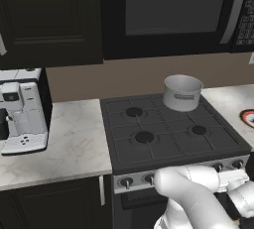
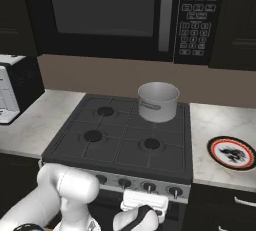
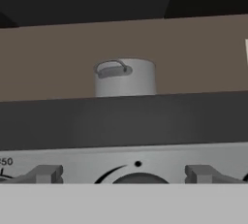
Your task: Retrieve the frozen meat and place it in the pot on a burner. Then turn the burner on.
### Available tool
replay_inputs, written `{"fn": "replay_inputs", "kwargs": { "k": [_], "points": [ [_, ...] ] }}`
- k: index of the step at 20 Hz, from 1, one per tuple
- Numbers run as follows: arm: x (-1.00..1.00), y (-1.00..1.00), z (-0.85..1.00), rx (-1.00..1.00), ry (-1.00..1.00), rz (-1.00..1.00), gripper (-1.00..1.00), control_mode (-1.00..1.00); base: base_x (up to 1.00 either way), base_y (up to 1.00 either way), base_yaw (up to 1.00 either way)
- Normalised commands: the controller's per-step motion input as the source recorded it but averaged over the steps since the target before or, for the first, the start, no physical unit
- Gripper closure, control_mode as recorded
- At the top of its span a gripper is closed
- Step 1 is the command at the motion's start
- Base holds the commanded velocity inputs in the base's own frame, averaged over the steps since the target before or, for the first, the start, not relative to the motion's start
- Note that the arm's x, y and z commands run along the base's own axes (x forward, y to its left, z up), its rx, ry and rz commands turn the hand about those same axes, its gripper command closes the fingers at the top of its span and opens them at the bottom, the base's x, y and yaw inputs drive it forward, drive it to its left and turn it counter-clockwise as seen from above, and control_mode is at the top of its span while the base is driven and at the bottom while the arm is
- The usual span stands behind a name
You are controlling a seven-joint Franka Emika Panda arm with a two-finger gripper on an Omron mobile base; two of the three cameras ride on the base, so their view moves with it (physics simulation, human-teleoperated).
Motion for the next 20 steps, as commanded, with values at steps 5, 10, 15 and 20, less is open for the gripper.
{"fn": "replay_inputs", "kwargs": {
  "k": [5,10,15,20],
  "points": [
    [0.22,0.00,-0.21,0.00,-0.04,0.00,-1.00,-1.00,0.00,0.00,0.00],
    [0.24,-0.05,-0.21,0.00,-0.02,0.00,-1.00,-1.00,0.00,0.00,0.00],
    [0.18,-0.17,-0.27,0.00,-0.02,0.00,-1.00,-1.00,0.00,0.00,0.00],
    [0.13,-0.08,-0.33,0.00,-0.04,0.00,-1.00,-1.00,0.00,0.00,0.00]
  ]
}}
